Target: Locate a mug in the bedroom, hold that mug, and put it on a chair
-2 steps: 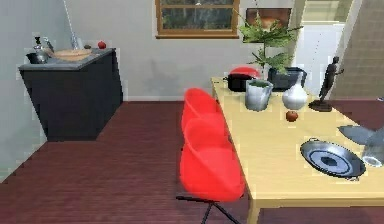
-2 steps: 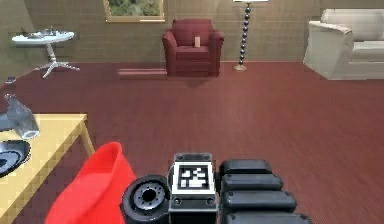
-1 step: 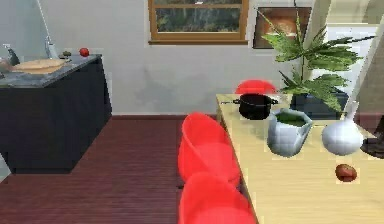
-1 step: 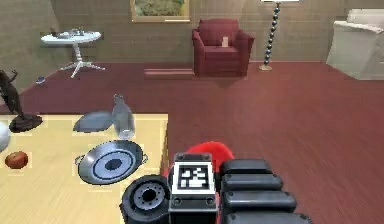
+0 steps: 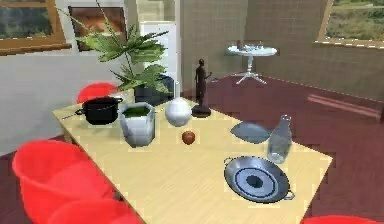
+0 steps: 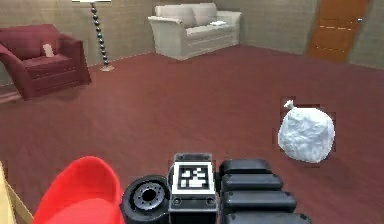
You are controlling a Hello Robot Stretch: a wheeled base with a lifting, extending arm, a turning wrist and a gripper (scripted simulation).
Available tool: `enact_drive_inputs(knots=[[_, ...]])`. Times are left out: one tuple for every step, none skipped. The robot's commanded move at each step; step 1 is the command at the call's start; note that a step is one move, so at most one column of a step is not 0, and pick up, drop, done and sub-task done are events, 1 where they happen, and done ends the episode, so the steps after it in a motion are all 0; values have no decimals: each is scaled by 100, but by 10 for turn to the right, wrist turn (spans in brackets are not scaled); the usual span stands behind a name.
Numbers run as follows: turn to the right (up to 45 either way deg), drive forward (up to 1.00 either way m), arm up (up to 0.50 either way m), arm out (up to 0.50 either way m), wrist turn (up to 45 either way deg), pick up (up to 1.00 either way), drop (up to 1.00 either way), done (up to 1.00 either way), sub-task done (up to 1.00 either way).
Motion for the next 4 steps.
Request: enact_drive_inputs(knots=[[450,0,0,0,0,0,0,0,0],[450,0,0,0,0,0,0,0,0],[420,0,0,0,0,0,0,0,0],[-450,0,0,0,0,0,0,0,0]])
